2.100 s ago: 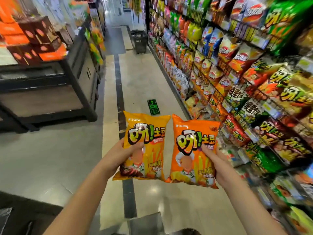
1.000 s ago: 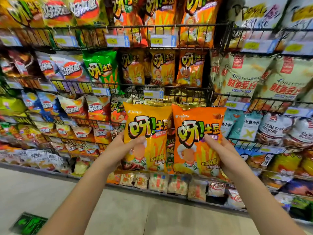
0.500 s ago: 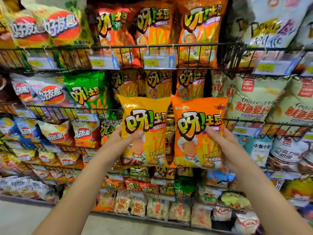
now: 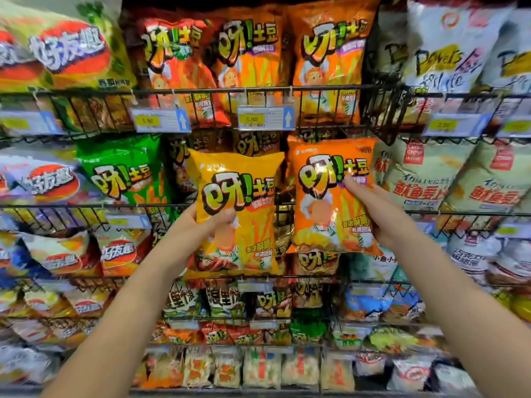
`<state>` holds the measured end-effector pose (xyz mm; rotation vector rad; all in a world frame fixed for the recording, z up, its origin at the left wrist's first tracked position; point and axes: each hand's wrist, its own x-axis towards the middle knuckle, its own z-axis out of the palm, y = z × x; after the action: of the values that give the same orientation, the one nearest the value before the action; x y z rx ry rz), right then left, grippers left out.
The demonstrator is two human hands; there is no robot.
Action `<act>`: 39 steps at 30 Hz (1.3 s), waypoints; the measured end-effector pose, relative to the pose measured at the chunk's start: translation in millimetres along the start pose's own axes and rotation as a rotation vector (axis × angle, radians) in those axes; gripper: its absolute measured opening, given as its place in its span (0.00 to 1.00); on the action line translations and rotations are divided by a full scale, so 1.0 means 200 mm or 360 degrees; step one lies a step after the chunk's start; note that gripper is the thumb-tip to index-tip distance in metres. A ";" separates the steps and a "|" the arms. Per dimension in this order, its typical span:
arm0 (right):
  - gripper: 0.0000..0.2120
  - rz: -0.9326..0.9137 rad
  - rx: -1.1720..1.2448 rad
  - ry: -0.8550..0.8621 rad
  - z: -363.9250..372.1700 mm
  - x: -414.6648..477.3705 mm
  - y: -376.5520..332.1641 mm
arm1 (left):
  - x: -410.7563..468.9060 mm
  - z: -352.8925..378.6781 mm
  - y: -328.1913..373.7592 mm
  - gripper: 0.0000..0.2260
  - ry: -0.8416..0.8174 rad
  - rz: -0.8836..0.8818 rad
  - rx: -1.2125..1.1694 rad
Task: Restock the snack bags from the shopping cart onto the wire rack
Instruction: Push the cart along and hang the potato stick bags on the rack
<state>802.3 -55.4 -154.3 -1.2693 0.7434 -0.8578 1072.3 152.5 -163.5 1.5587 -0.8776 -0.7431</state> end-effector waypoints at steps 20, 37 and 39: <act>0.24 0.0150 -0.0173 0.0114 0.06 0.50 -0.19 | 0.07 -0.03 0.00 0.22 -0.0028 0.0008 -0.0006; 0.27 0.0102 -0.0258 0.0267 -0.03 0.88 -0.07 | 0.17 -0.04 0.00 0.22 -0.0031 -0.0014 0.0025; 0.18 0.0150 -0.0314 0.0220 -0.04 0.88 -0.08 | 0.18 -0.04 -0.02 0.24 -0.0030 -0.0027 0.0026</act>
<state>881.1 -214.1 -140.2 -1.3466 1.0103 -0.8163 1099.0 125.5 -165.1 1.5772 -0.8875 -0.7657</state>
